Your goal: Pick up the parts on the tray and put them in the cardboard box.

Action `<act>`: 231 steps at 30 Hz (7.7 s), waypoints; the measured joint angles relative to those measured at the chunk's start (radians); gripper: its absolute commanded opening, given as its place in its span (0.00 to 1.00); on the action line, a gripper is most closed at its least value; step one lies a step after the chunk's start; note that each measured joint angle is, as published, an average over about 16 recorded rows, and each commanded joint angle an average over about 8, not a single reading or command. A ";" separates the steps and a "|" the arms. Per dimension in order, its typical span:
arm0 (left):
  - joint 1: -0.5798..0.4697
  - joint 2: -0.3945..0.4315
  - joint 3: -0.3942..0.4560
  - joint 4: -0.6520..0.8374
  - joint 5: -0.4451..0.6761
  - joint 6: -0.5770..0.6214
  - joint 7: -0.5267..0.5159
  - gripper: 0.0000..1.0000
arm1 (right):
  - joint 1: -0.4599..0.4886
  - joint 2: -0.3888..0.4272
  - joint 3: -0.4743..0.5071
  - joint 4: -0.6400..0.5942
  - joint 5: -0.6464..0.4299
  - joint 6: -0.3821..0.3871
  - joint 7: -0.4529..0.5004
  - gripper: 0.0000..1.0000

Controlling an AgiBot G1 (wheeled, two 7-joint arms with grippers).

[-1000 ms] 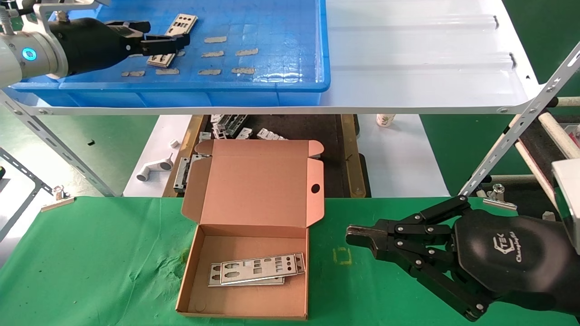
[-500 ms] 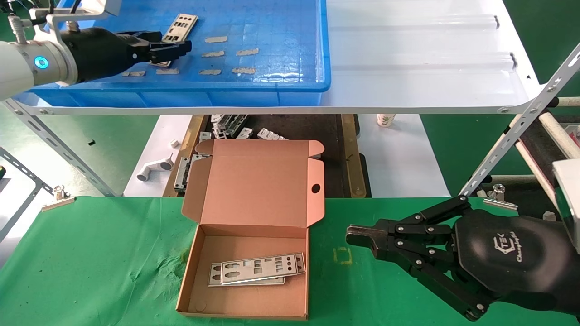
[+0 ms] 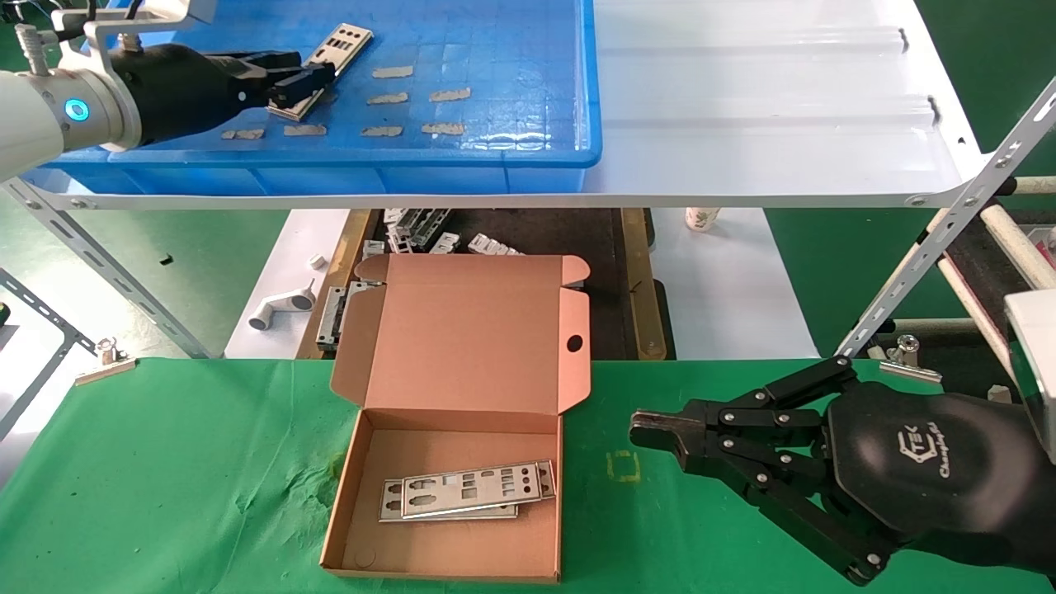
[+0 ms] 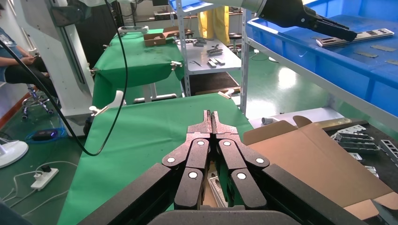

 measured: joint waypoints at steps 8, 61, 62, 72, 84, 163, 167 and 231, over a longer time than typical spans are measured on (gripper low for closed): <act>-0.007 -0.002 -0.005 -0.005 -0.007 -0.009 0.012 0.00 | 0.000 0.000 0.000 0.000 0.000 0.000 0.000 0.00; 0.239 -0.386 0.273 -0.918 -0.276 0.741 0.155 0.00 | 0.000 0.000 0.000 0.000 0.000 0.000 0.000 0.00; 0.256 -0.394 0.284 -0.943 -0.268 0.725 0.152 0.00 | 0.000 0.000 0.000 0.000 0.000 0.000 0.000 0.00; 0.424 -0.413 0.364 -1.093 -0.133 0.527 0.114 0.00 | 0.000 0.000 0.000 0.000 0.000 0.000 0.000 0.00; 0.524 -0.340 0.422 -1.070 -0.028 0.384 0.079 0.00 | 0.000 0.000 0.000 0.000 0.000 0.000 0.000 0.00; 0.762 -0.439 -0.022 -1.160 -0.431 0.620 -0.069 1.00 | 0.000 0.000 0.000 0.000 0.000 0.000 0.000 1.00; 0.786 -0.456 -0.065 -1.184 -0.464 0.638 -0.088 1.00 | 0.000 0.000 0.000 0.000 0.000 0.000 0.000 1.00; 0.877 -0.520 -0.230 -1.278 -0.593 0.705 -0.159 1.00 | 0.000 0.000 0.000 0.000 0.000 0.000 0.000 1.00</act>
